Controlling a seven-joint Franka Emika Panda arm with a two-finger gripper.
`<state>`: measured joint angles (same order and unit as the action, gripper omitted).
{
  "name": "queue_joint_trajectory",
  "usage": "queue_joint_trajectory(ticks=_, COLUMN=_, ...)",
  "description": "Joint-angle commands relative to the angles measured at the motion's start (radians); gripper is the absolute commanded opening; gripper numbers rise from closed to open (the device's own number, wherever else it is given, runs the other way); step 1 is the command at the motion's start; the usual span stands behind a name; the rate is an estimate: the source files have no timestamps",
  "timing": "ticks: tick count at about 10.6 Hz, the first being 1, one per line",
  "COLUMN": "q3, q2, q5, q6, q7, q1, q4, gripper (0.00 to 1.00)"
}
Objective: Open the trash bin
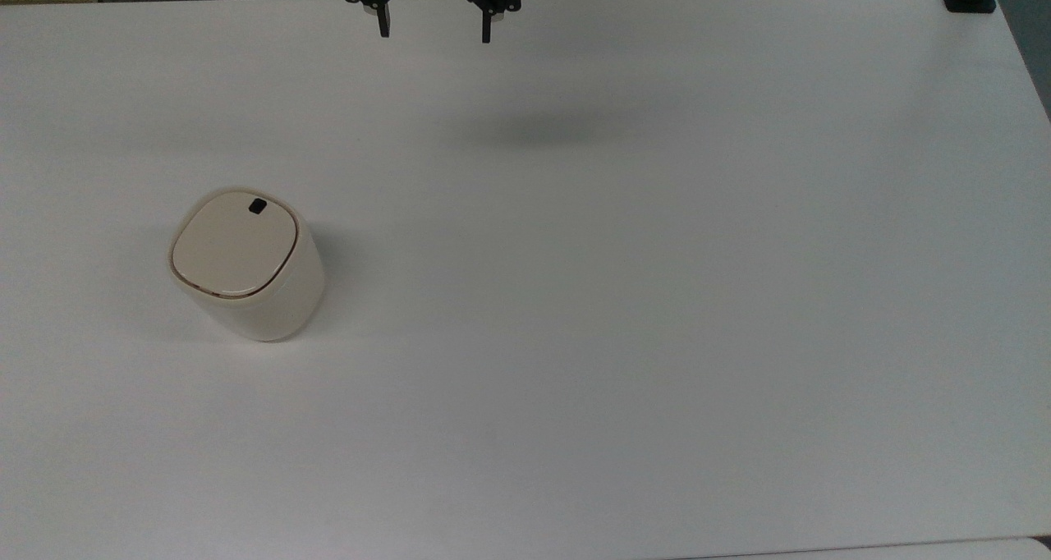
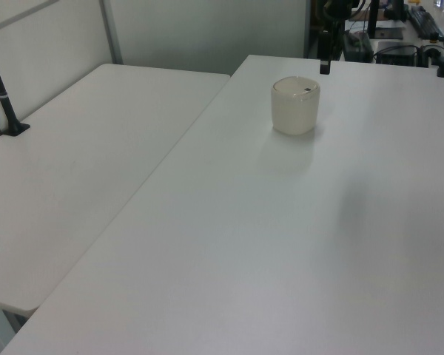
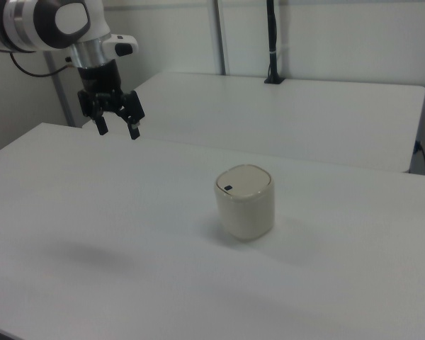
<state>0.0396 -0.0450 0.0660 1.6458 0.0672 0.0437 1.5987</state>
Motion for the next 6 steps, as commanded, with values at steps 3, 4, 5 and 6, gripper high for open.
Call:
queue_joint_trajectory(ticks=3, q3=-0.010, q2=0.017, q5=-0.020, q6=-0.009, q7=-0.027, q1=0.004, q4=0.010, gripper=0.99)
queue_joint_trajectory(ticks=4, q3=-0.010, q2=0.017, q5=-0.020, q6=-0.009, q7=-0.027, q1=0.007, q4=0.010, gripper=0.88)
queue_joint_trajectory(ticks=5, q3=-0.009, q2=0.017, q5=-0.020, q6=-0.009, q7=-0.029, q1=0.008, q4=0.012, gripper=0.69)
queue_joint_trajectory(ticks=6, q3=-0.009, q2=0.016, q5=-0.020, q6=-0.009, q7=-0.029, q1=0.008, q4=0.012, gripper=0.50)
